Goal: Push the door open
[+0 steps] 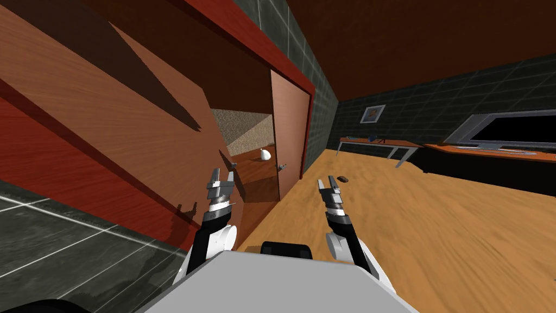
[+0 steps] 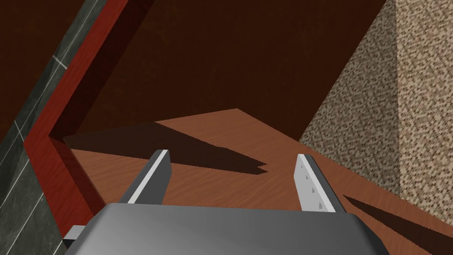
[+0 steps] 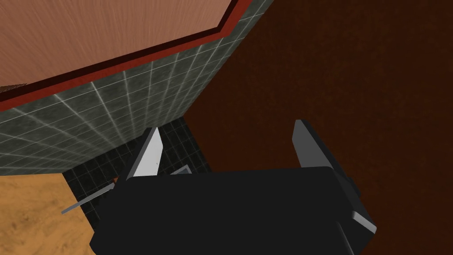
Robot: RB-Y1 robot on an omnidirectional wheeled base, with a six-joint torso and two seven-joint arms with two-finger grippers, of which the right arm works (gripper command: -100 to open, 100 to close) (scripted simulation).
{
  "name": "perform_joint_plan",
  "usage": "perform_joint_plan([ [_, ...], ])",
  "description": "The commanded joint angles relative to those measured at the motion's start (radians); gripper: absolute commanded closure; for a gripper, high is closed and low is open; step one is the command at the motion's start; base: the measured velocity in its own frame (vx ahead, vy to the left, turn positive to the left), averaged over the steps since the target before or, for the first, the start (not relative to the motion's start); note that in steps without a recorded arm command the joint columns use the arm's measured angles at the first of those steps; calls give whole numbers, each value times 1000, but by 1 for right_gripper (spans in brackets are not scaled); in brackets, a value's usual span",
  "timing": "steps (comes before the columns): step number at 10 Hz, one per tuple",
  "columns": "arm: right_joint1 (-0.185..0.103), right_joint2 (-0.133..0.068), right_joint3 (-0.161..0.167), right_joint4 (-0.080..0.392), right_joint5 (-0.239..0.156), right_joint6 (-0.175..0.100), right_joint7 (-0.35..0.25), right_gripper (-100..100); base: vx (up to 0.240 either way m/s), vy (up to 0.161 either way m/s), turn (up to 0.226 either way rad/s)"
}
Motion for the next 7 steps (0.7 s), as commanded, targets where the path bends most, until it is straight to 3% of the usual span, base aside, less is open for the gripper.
perform_joint_plan([
  [1, -12, -6, 1, 40, 6, -7, -4, -100, 95, -48, 175],
  [6, -57, -24, 1, 172, 24, -27, -18, -100, 81, -55, 165],
  [7, -57, -24, 1, 172, 24, -27, -18, -100, 53, -45, 85],
])
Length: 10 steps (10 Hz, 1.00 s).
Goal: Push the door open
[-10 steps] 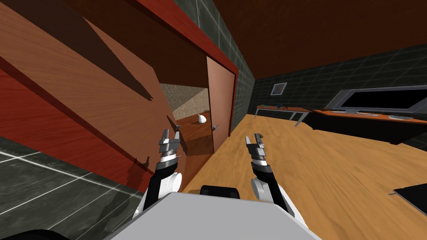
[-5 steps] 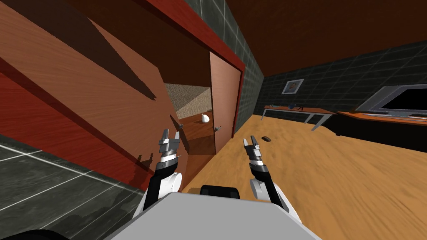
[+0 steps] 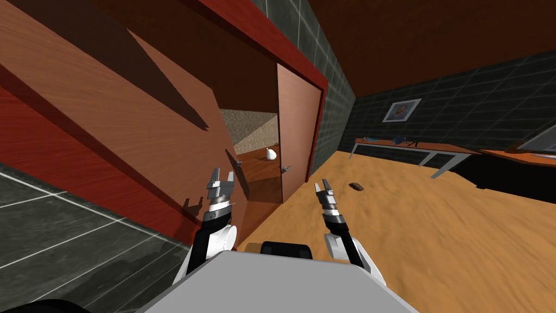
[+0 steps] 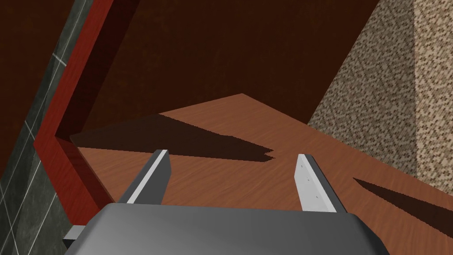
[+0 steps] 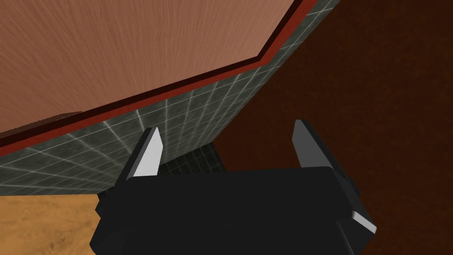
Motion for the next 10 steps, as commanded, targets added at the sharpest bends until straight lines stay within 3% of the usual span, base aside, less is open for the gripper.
perform_joint_plan([
  [1, -12, -4, -1, 39, 4, -11, -4, -100, 48, -41, 114],
  [10, -98, -32, 0, 292, 40, -50, -30, -100, 75, -71, 183],
])
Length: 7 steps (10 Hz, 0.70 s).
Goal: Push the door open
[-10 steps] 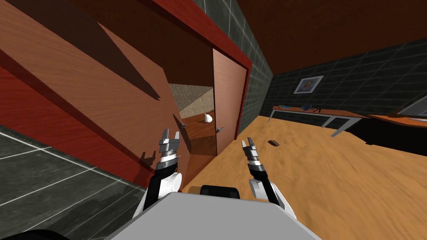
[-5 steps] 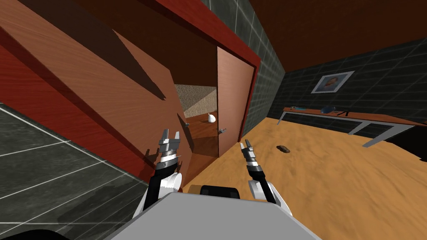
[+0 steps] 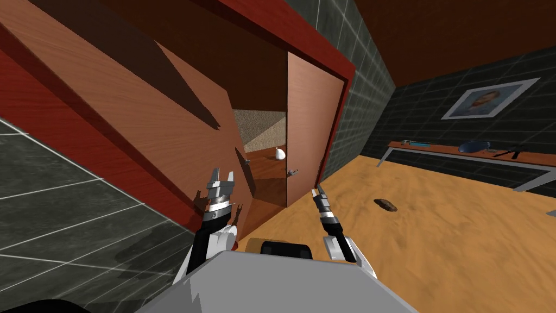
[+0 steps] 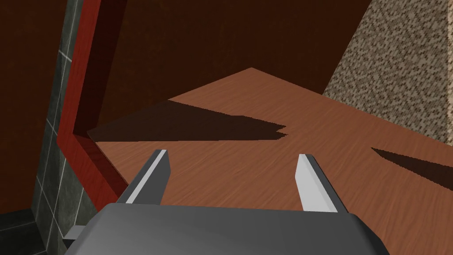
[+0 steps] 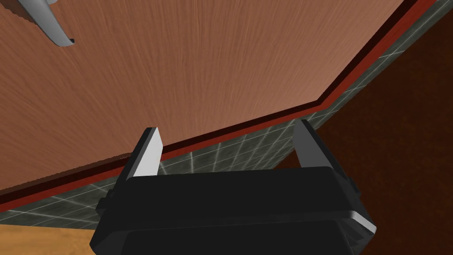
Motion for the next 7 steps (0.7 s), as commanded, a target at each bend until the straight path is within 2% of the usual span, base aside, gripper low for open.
perform_joint_plan([
  [1, -13, -3, 2, 41, 7, -4, -4, -100, 72, -74, 184],
  [3, -32, -8, 2, 96, 15, -13, -9, -100, 78, -75, 170],
  [4, -32, -8, 2, 96, 15, -13, -9, -100, 41, -65, 67],
  [5, -41, -11, 2, 124, 19, -17, -12, -100, 34, -44, 98],
  [7, -59, -16, 2, 178, 27, -25, -18, -100, 54, -76, 200],
])
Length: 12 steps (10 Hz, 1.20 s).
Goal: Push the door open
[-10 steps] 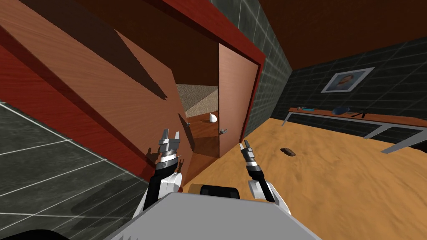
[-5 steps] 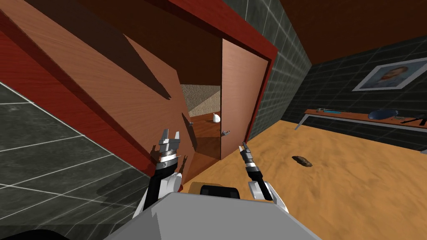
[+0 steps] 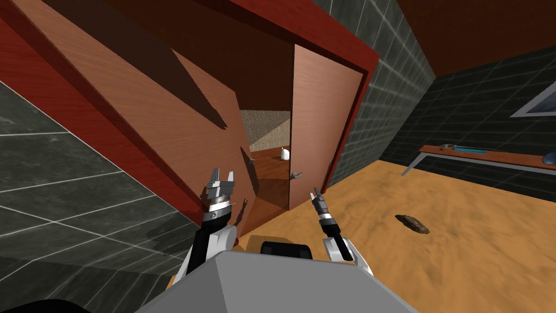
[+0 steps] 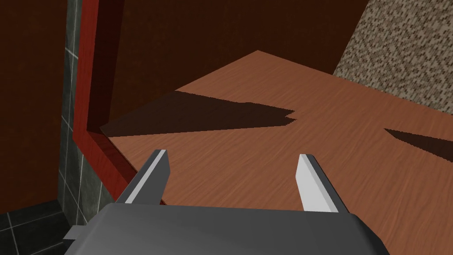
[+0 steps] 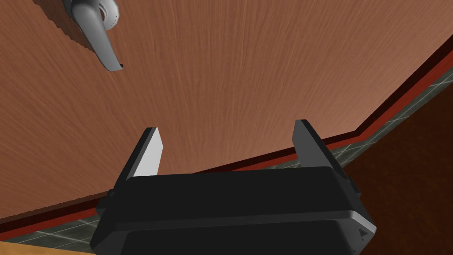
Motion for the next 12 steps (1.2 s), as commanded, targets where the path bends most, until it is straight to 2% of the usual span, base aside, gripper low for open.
perform_joint_plan([
  [1, -11, -5, 0, 39, 6, -6, -6, -100, 55, -82, 178],
  [8, -70, -19, 1, 210, 30, -32, -24, -100, 55, -83, 158],
  [12, -98, -25, 1, 293, 42, -44, -33, -100, 49, -86, 134],
])
